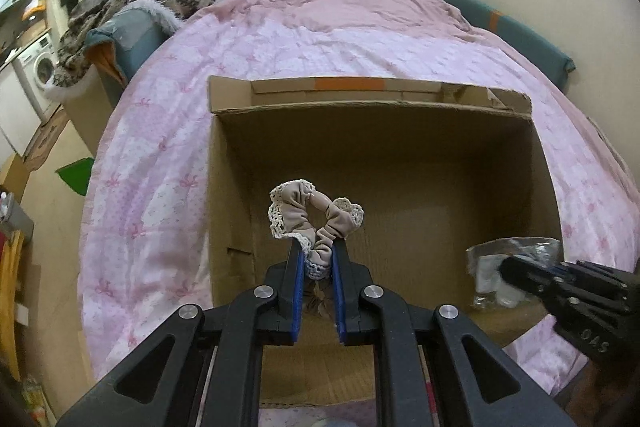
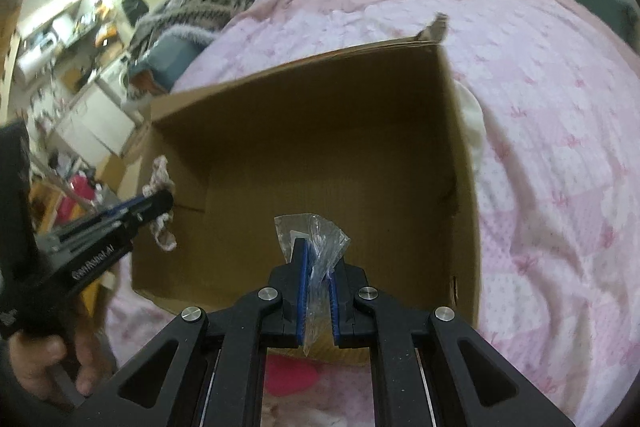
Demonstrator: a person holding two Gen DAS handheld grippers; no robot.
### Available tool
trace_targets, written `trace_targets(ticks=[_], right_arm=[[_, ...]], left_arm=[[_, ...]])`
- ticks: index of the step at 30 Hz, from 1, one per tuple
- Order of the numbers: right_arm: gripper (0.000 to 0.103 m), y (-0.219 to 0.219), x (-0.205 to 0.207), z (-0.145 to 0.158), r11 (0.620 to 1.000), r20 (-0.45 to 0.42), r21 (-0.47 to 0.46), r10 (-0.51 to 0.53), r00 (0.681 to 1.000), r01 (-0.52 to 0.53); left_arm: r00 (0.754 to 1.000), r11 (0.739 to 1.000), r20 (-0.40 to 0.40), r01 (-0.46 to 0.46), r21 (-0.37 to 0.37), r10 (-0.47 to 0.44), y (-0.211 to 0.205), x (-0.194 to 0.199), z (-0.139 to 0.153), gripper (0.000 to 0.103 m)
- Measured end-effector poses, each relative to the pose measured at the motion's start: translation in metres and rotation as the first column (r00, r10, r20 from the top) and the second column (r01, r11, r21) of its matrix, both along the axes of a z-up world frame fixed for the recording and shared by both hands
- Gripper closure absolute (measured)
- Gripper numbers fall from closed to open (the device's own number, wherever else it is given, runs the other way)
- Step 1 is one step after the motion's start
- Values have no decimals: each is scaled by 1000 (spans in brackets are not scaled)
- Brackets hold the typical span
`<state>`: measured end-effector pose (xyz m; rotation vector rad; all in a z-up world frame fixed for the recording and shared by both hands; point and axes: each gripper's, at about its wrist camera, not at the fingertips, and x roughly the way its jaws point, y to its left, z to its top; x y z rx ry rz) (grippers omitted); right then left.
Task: Organize soft objects
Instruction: 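Carry scrunchie into box and open left tool while right tool carries the bag over box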
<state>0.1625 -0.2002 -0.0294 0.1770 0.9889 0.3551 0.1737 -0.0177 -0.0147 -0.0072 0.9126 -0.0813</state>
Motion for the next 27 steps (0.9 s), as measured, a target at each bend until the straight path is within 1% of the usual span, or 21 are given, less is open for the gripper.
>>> trace_targets(ticks=[2,8,11,18,27], right_arm=[[92,2,2,-4,1000,-16,-9,4,1000,-4],[92,4,4,-14,1000,-55,-30,2,998,-3],[92,3,5,-15,1000,-59,-30,-3,998,1],[92,-1,5,-14,1000,-62,-16,-13,998,12],[92,-4,7,-15,1000,-69,-8,-25,997,24]], left_arm=[[1000,1000,-6,10,11,-10,-3,-1,-1,91],[1000,1000,-19,6,2,-6,-3,-1,-5,91],[1000,1000,-25,-4,-14,4,-1,-1,-5,91],[999,1000,-37,-14,-22,13,2,-1,-8,91],[999,1000,-41,-8,-17,7,0,-2,-10,89]])
